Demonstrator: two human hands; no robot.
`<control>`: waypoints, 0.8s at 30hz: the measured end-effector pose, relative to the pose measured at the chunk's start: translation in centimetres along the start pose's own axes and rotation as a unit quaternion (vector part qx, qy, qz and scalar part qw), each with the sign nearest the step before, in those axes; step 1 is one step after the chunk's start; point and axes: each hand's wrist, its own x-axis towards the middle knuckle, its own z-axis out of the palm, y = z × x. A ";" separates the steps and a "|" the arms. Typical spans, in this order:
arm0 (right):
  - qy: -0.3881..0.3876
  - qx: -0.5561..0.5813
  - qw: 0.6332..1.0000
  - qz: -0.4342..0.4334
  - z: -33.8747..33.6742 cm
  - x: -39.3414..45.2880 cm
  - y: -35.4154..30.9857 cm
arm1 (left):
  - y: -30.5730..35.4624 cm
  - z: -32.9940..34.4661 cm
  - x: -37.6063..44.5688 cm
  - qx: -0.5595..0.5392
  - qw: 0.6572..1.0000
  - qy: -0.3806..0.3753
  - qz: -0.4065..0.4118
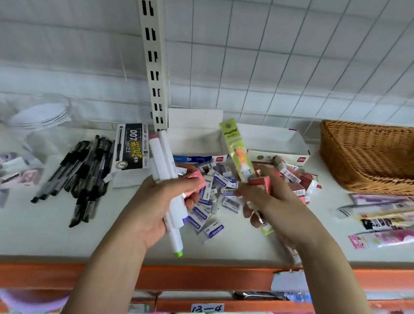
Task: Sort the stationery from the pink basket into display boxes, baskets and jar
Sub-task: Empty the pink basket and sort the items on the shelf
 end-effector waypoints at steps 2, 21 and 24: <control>-0.007 -0.087 0.996 -0.023 1.3 1.3 -0.4 | 0.5 -0.9 -0.2 0.015 1.000 0.019 0.007; -0.031 -0.395 0.897 -0.195 2.1 5.8 -0.8 | 0.4 0.7 -0.6 0.042 0.998 0.043 0.014; -0.074 -0.380 0.904 -0.182 1.3 5.8 -0.9 | 0.1 2.1 -0.5 0.036 0.997 0.060 0.029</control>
